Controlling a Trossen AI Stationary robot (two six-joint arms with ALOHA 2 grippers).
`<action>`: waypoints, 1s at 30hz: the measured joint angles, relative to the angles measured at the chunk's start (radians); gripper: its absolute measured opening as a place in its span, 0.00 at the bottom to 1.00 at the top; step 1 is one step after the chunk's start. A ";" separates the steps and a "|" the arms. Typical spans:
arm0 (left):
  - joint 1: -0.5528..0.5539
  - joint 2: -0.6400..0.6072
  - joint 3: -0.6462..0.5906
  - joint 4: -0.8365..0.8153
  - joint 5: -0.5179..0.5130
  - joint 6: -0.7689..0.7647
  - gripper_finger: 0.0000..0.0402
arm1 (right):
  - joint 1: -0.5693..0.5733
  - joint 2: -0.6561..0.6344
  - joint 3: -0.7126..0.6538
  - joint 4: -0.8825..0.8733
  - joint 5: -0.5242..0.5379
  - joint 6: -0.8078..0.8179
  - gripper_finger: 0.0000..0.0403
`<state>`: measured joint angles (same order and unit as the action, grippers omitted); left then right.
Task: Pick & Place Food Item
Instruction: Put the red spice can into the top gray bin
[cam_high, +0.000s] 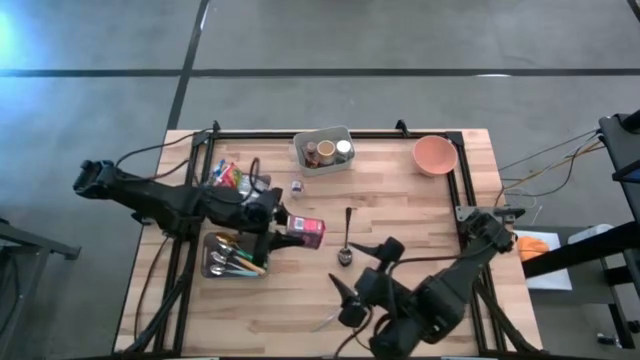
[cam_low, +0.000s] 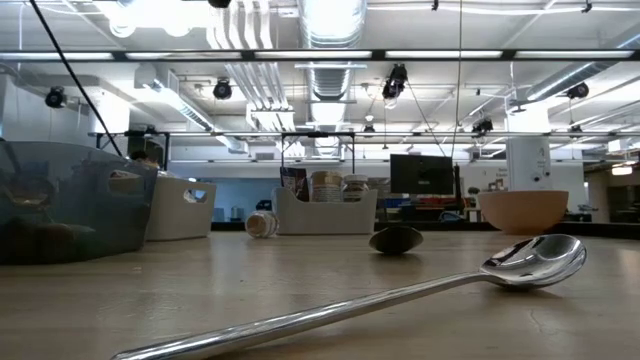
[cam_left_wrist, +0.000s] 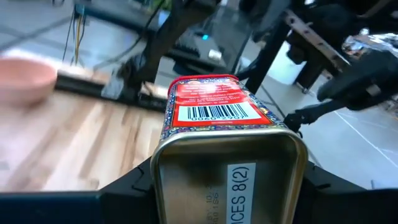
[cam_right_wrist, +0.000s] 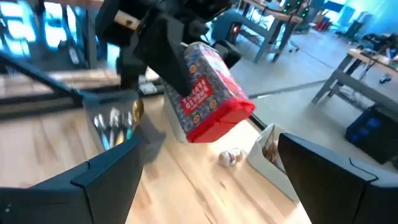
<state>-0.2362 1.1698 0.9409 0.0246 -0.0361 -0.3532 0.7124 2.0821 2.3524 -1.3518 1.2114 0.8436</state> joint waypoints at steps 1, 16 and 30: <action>-0.002 -0.007 0.000 0.007 0.000 0.020 0.49 | 0.003 -0.004 0.000 0.003 0.011 0.017 0.90; -0.041 -0.016 0.000 0.219 0.031 0.259 0.49 | 0.014 -0.059 -0.002 0.005 0.094 0.091 0.90; -0.042 -0.056 0.003 0.291 0.113 0.290 0.49 | -0.110 -0.190 -0.002 0.733 -0.420 -0.619 0.90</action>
<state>-0.2782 1.1136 0.9436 0.3151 0.0764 -0.0627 0.6024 1.8919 2.3505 -0.6185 0.7913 0.2245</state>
